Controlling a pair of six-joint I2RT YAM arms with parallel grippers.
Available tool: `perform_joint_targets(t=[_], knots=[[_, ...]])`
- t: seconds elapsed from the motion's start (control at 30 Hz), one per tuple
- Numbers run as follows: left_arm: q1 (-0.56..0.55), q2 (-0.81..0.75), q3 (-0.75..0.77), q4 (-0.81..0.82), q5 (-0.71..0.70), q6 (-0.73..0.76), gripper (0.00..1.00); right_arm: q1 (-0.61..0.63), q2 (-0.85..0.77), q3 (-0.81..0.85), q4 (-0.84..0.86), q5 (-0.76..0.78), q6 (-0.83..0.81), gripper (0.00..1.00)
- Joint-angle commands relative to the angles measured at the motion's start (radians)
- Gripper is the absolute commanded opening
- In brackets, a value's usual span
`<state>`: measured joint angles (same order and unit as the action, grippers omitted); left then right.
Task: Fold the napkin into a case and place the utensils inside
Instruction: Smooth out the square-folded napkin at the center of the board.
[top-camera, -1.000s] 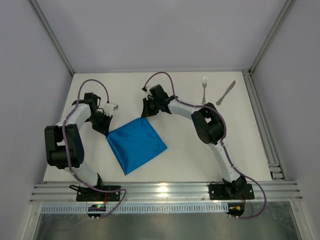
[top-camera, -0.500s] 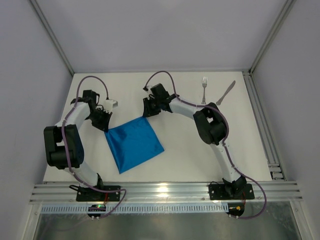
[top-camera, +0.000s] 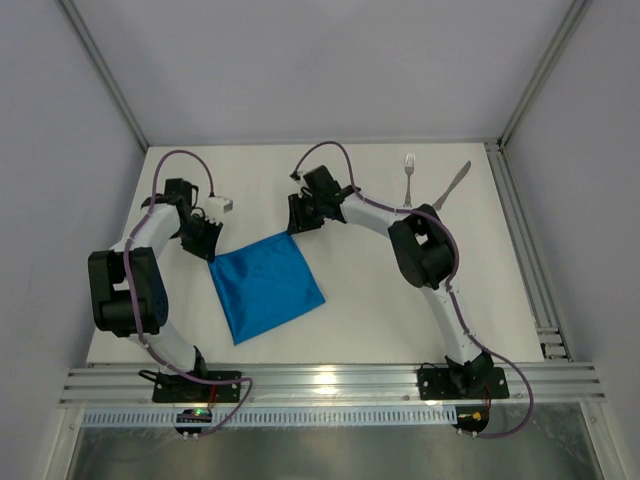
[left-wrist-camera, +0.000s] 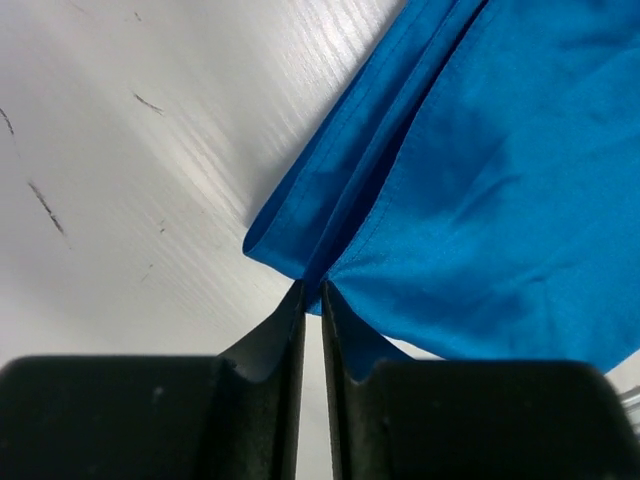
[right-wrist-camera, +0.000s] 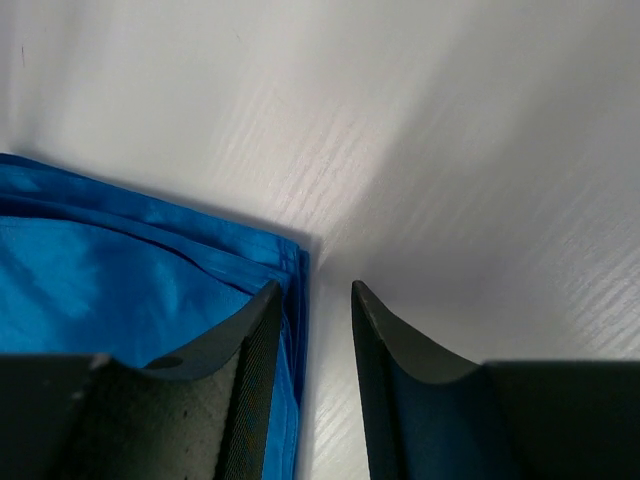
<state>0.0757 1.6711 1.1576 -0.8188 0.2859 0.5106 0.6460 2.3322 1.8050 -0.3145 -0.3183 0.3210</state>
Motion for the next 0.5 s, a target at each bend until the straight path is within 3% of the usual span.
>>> perform_joint_targets(t=[0.0, 0.17, 0.23, 0.3, 0.4, 0.47], knots=[[0.015, 0.009, 0.034, 0.046, -0.03, -0.033, 0.18, 0.003, -0.033, -0.027, 0.029, -0.022, 0.021, 0.39], [0.018, 0.029, 0.039, 0.064, -0.031, -0.064, 0.32, 0.004, -0.039, -0.059, 0.028, -0.028, 0.016, 0.39], [0.021, 0.041, 0.039, 0.07, -0.022, -0.064, 0.44, 0.007, -0.039, -0.068, 0.032, -0.036, 0.02, 0.39], [0.025, 0.042, 0.043, 0.072, -0.008, -0.066, 0.47, 0.014, -0.039, -0.073, 0.032, -0.031, 0.018, 0.39], [0.044, 0.045, 0.059, 0.084, 0.002, -0.084, 0.46, 0.014, -0.048, -0.082, 0.037, -0.03, 0.018, 0.37], [0.059, 0.055, 0.065, 0.098, 0.006, -0.109, 0.37, 0.015, -0.051, -0.09, 0.048, -0.028, 0.02, 0.29]])
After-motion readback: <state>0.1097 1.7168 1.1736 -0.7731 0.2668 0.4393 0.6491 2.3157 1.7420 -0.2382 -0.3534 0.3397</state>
